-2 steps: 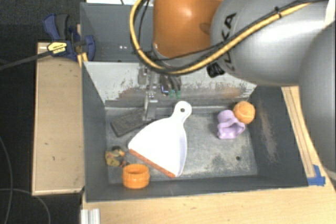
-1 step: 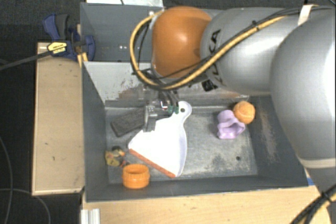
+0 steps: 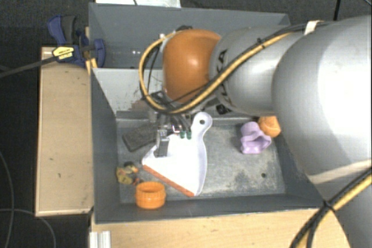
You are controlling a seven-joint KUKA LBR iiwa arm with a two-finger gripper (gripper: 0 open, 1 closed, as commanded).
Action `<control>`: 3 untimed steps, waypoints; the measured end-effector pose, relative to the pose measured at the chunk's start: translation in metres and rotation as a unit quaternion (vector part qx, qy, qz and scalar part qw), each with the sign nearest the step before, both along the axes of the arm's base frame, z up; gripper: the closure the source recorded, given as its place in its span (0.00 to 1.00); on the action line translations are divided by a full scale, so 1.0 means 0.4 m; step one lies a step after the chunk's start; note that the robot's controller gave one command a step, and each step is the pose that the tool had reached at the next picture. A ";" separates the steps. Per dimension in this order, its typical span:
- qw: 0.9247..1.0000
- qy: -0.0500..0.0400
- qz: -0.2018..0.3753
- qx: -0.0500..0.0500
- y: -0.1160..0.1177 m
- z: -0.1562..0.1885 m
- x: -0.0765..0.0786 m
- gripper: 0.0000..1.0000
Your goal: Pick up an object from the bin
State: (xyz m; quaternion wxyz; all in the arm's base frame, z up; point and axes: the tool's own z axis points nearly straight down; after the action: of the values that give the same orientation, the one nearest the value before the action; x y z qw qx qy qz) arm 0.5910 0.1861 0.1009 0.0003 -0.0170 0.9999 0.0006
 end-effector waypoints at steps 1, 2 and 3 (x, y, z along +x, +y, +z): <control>0.998 -0.001 0.059 0.000 0.046 0.069 -0.002 0.00; 1.000 -0.003 0.011 0.001 0.132 -0.052 0.003 0.00; 0.992 0.000 -0.128 0.000 0.103 -0.074 -0.031 1.00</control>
Offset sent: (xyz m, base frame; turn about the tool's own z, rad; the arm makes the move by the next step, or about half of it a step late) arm -0.0007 0.0577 -0.0309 -0.0149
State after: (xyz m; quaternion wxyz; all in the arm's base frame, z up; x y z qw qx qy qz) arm 0.5787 0.2273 0.0712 0.0004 0.1115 0.9938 0.0003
